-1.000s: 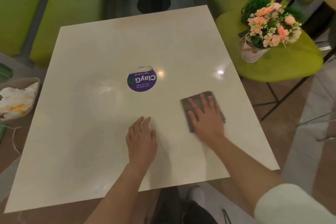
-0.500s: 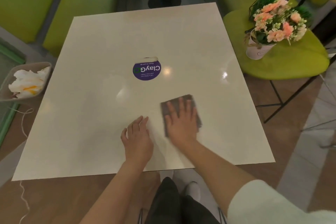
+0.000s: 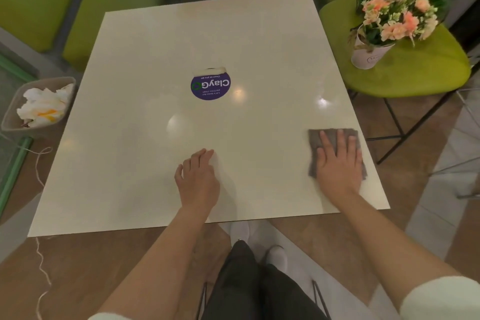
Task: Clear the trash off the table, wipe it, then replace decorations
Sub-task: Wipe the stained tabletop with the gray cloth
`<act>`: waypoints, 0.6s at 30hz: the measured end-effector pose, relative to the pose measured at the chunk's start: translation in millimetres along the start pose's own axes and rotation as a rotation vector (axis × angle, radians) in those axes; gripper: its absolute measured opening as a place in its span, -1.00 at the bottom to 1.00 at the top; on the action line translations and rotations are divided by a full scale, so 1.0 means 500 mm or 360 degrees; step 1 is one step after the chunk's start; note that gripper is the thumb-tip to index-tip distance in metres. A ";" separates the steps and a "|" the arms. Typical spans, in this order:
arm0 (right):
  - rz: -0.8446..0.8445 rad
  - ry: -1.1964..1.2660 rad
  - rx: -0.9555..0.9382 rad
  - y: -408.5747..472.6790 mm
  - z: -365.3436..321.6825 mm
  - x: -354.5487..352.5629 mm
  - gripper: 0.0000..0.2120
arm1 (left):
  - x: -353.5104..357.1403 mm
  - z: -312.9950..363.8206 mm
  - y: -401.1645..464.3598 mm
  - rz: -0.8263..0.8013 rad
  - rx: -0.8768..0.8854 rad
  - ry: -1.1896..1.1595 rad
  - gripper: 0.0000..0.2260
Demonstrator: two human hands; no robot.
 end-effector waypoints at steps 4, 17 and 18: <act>-0.0104 -0.0006 0.0203 -0.015 -0.026 -0.003 -0.50 | 0.012 0.001 -0.016 -0.0057 -0.0029 -0.0022 -0.57; -0.0025 0.0051 -0.0855 -0.218 -0.216 0.006 -0.52 | 0.028 0.004 -0.024 0.0010 -0.0081 0.0060 -0.52; -0.0021 0.0037 -0.0830 -0.214 -0.183 0.005 -0.52 | 0.028 0.004 -0.022 0.0015 -0.0095 0.0053 -0.54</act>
Point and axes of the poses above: each hand's wrist, its own y-axis towards the middle knuckle, its own x-axis out of the palm, z = x × y, the point moved 1 cm from there along y, towards the middle knuckle, and after that the axes turned 14 degrees about -y, right-handed, at the moved point
